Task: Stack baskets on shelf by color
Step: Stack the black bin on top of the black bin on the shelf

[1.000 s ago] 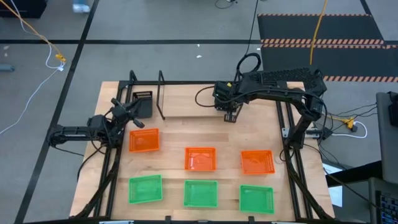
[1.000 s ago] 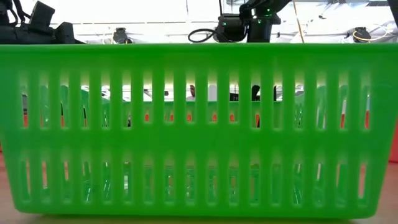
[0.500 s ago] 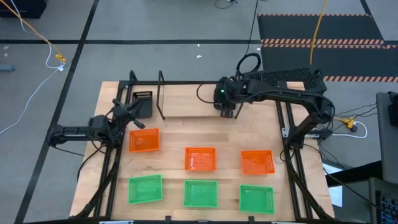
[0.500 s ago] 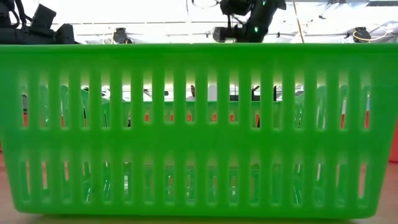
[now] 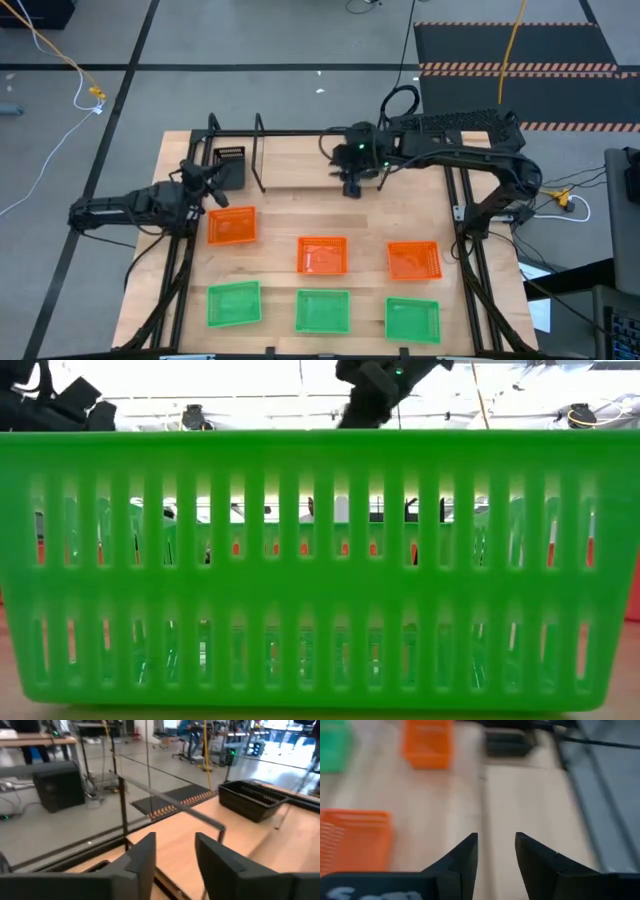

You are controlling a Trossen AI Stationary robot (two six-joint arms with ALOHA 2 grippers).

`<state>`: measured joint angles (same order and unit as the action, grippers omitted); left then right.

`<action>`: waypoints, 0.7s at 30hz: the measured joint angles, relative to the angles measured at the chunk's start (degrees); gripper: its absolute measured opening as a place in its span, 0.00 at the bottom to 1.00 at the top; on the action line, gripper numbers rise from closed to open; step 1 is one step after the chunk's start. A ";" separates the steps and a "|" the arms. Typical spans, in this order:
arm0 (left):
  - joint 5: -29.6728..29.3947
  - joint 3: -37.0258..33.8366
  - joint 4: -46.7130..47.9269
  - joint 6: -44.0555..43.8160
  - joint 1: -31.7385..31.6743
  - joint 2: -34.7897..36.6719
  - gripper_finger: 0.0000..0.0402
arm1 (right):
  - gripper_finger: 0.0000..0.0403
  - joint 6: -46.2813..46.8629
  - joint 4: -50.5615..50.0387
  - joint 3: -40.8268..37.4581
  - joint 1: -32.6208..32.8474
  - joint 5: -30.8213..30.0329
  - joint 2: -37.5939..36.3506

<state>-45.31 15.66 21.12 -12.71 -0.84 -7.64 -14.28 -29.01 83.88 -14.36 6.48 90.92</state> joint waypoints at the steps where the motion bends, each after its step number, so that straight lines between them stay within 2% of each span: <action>1: 0.49 1.00 0.19 -0.07 0.00 -1.38 0.38 | 0.32 0.07 2.18 -0.02 0.71 1.78 1.07; 5: 2.25 4.20 0.25 -0.58 0.00 -8.40 0.43 | 0.32 -4.18 11.01 0.00 4.14 2.27 4.76; 8: 4.21 4.83 0.03 -1.56 0.00 -14.68 0.43 | 0.32 -8.80 17.07 -0.02 6.14 -0.10 6.89; 11: 3.79 4.85 -0.21 -2.07 -0.20 -20.56 0.43 | 0.32 -8.89 22.72 0.00 7.47 -3.04 7.89; 14: 3.53 4.85 0.07 -3.21 -1.21 -25.54 0.43 | 0.32 -7.31 23.00 0.00 8.25 -4.84 8.06; 17: 5.24 4.85 0.20 -4.82 -2.56 -29.35 0.43 | 0.32 -6.95 18.90 0.00 8.81 -8.20 7.77; 21: 11.72 5.64 1.56 -6.00 -6.08 -32.36 0.43 | 0.32 -6.31 12.62 0.00 8.86 -10.93 6.23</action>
<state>-33.59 21.31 22.68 -18.70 -6.93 -40.00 -20.59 -16.39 83.88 -5.50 -4.46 97.15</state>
